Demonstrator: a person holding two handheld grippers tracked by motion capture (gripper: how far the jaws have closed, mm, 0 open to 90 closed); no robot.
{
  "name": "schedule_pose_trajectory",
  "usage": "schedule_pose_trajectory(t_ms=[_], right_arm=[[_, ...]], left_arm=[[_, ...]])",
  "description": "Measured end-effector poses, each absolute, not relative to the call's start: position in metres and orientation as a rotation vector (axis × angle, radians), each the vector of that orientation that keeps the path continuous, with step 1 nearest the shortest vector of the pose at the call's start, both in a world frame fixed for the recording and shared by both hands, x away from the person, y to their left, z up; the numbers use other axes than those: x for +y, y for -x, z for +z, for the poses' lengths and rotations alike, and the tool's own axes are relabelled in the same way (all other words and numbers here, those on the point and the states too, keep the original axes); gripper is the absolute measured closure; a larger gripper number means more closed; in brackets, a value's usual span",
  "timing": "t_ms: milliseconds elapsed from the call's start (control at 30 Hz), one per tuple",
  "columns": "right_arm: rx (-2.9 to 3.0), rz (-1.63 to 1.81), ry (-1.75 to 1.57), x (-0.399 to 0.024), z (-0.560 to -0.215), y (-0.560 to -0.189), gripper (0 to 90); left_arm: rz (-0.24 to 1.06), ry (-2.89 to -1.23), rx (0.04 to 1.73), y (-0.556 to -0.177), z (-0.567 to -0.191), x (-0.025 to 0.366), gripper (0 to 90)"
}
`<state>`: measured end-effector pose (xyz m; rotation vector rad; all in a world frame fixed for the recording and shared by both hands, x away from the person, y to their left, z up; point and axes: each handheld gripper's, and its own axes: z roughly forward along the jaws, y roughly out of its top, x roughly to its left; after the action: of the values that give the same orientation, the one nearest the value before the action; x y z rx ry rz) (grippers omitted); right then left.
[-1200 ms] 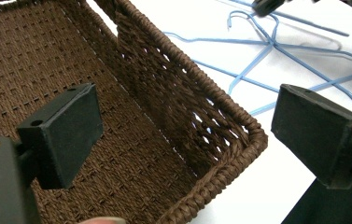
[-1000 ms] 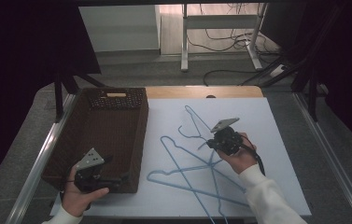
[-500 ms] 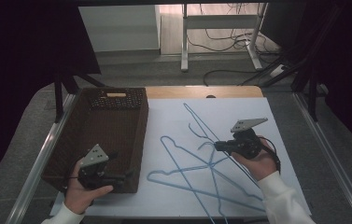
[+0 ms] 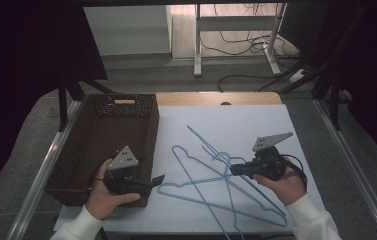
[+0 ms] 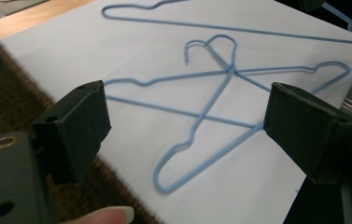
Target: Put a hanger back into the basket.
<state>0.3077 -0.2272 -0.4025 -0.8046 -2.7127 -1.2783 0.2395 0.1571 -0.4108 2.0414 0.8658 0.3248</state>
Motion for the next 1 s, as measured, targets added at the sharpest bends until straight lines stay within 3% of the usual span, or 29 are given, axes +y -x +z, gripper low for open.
schedule_pose_trajectory(t_ms=[400,1000], right_arm=[[-2.64,-1.263,0.781,-0.241,-0.41,-0.296,87.2],[-2.551,-1.209,0.669,-0.241,-0.415,-0.288,87.2]], left_arm=[[0.254,-2.084,0.757,-0.258,-0.406,0.114,14.8],[0.186,-2.179,0.587,-0.291,-0.431,0.054,20.6]])
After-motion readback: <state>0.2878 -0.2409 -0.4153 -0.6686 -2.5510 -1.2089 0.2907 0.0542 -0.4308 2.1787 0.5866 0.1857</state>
